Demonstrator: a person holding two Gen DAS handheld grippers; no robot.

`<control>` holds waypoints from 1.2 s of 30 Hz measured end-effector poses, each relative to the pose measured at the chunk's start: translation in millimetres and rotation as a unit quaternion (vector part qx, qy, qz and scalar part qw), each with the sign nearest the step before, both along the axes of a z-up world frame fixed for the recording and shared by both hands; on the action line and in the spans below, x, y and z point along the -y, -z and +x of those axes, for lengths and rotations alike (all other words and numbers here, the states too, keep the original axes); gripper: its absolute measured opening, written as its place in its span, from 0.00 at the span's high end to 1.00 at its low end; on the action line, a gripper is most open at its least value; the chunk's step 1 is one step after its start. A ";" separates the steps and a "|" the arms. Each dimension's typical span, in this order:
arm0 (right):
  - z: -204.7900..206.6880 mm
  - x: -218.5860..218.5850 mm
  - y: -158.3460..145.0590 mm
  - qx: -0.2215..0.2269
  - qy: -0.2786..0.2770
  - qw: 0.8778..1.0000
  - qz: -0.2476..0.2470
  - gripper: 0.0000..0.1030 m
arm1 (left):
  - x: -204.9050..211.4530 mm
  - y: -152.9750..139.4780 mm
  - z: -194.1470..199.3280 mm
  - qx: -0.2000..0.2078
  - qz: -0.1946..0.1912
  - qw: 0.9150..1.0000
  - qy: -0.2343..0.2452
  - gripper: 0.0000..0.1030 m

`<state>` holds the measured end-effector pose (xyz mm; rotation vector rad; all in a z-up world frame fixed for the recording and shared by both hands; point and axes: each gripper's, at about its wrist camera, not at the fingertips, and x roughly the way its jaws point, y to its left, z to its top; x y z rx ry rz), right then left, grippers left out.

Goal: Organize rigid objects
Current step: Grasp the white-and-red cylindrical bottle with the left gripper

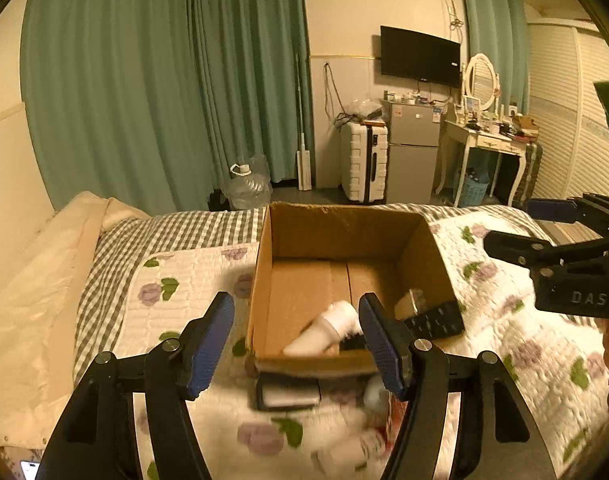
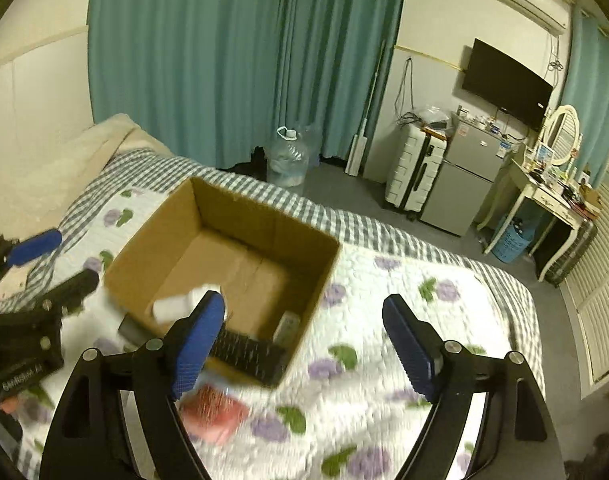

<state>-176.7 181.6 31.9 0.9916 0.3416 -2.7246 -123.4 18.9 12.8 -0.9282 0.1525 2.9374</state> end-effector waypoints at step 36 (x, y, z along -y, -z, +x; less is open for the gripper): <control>43.8 -13.5 130.2 0.108 0.014 0.994 -0.017 0.21 | -55.9 169.8 23.0 0.233 -0.066 0.948 0.207 0.33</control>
